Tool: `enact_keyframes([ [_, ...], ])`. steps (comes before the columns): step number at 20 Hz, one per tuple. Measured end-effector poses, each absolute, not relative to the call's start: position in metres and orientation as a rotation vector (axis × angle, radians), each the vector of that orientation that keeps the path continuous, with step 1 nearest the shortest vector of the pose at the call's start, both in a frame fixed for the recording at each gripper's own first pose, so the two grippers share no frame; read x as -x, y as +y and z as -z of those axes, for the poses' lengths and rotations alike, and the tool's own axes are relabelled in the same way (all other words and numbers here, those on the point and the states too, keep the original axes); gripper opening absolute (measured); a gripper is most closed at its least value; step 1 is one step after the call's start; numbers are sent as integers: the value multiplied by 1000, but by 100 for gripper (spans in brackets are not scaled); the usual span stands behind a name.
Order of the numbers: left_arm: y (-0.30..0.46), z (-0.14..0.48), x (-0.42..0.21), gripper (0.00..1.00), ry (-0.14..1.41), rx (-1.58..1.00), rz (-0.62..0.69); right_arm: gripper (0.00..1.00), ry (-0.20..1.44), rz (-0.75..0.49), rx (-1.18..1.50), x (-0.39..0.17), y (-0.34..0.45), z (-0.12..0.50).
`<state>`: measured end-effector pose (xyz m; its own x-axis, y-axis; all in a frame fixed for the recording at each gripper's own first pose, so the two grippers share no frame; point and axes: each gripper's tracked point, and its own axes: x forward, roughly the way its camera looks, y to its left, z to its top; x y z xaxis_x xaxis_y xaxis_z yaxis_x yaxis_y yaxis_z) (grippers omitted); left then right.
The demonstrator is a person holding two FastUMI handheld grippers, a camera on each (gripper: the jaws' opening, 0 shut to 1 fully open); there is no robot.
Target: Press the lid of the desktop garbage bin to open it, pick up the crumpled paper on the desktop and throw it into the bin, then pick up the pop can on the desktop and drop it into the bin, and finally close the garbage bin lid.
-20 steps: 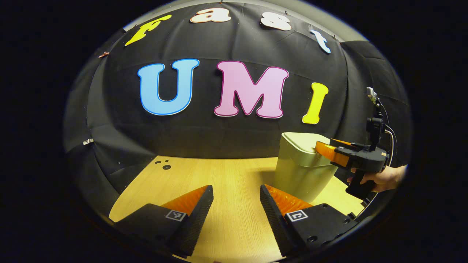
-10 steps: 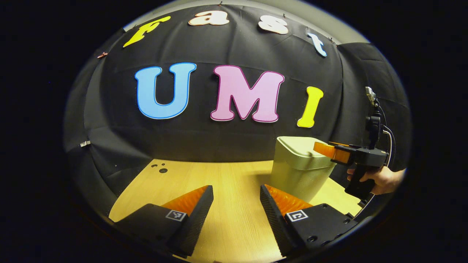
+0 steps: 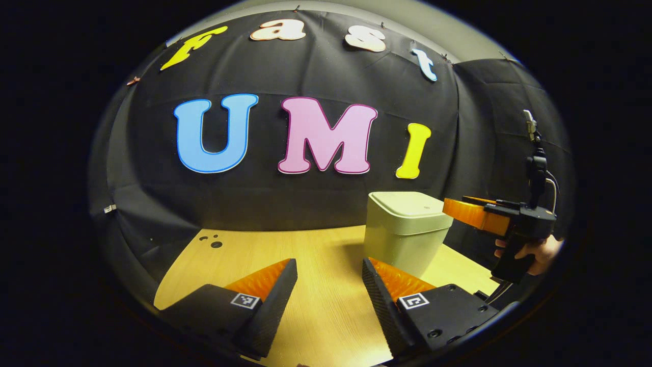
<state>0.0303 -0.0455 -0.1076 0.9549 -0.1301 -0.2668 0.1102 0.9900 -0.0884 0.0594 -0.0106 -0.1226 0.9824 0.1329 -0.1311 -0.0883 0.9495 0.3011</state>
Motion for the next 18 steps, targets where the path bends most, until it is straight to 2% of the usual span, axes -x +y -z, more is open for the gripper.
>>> enact_keyframes([
  [10,-57,104,-20,84,255,75,121,98,182,-140,-238,-10,0,127],
  [18,-59,107,-19,84,275,62,81,98,208,-187,-259,-7,2,134],
])
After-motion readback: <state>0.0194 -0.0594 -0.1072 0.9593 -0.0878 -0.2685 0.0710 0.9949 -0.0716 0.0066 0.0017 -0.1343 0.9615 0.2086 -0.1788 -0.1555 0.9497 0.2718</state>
